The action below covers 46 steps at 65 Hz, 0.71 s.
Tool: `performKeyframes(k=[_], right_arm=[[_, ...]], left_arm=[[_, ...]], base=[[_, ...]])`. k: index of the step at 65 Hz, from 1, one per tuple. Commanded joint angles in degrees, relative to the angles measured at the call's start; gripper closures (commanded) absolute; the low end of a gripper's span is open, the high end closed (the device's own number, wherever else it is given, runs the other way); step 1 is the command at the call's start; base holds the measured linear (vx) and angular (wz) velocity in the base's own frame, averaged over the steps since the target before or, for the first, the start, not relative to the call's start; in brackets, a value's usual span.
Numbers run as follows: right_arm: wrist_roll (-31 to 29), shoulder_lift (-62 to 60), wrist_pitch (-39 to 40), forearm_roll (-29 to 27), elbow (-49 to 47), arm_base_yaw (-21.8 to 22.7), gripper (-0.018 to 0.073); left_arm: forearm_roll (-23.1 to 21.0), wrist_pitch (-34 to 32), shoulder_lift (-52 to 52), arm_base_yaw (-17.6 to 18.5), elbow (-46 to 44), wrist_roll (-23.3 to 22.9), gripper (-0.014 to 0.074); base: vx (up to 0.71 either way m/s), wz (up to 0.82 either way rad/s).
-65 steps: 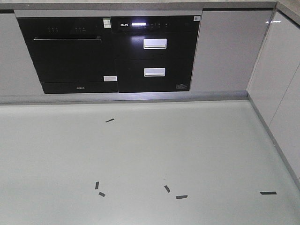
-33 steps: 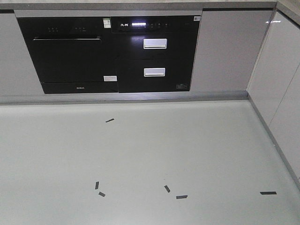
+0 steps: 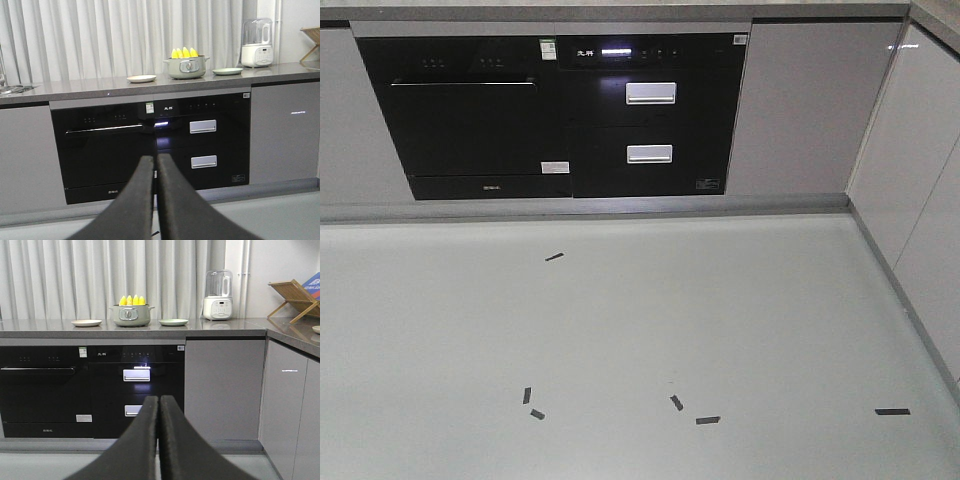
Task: Distribute corn equally
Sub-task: 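Drive the base forward toward the counter with the pot and plates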
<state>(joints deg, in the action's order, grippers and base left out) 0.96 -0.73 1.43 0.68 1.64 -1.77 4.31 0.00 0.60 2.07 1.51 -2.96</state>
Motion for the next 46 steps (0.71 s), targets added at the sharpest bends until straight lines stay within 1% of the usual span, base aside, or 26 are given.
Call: performKeyframes(k=[1,46], right_arm=[[-0.36,-0.12,4.67,0.22,0.47,0.23,0.057],[-0.36,-0.12,4.67,0.22,0.47,0.23,0.057]], left_arm=[[-0.58,-3.96,1.0,0.12,0.57,-0.05,0.0603],[-0.58,-3.96,1.0,0.12,0.57,-0.05,0.0603]], base=[[0.0,0.0],[0.03,0.0]])
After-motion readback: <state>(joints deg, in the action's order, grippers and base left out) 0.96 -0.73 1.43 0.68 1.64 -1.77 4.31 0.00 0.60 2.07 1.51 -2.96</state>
